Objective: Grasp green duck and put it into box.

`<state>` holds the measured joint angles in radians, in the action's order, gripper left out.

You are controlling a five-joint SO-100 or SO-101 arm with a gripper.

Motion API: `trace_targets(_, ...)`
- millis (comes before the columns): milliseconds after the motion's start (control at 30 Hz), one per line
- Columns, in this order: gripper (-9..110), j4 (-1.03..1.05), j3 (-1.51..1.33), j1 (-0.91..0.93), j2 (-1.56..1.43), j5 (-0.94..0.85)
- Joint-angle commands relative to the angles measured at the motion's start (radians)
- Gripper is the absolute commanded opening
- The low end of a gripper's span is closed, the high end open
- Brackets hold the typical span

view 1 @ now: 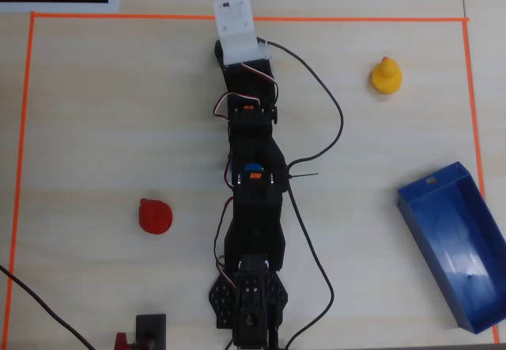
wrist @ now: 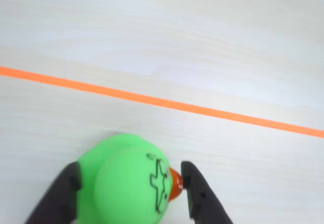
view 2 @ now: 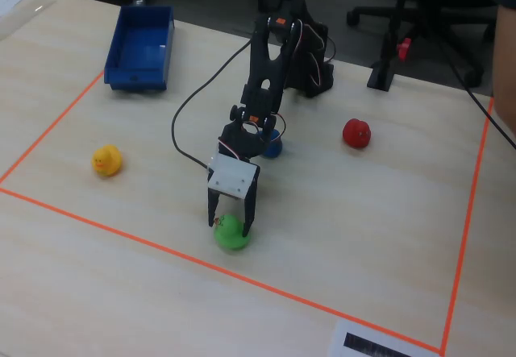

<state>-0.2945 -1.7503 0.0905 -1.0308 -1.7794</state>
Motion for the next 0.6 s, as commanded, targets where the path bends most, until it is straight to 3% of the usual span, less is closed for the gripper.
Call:
trace_targets(0, 11, 0.020, -0.009, -0.003, -0.031, -0.021)
trace_targets(67, 0, 0.017, -0.009, -0.003, -0.031, -0.018)
trace_targets(367, 0, 0.054, 0.006, 0.014, -0.077, -0.006)
trace_targets(567, 0, 0.295, 0.009, 0.055, -0.298, 0.086)
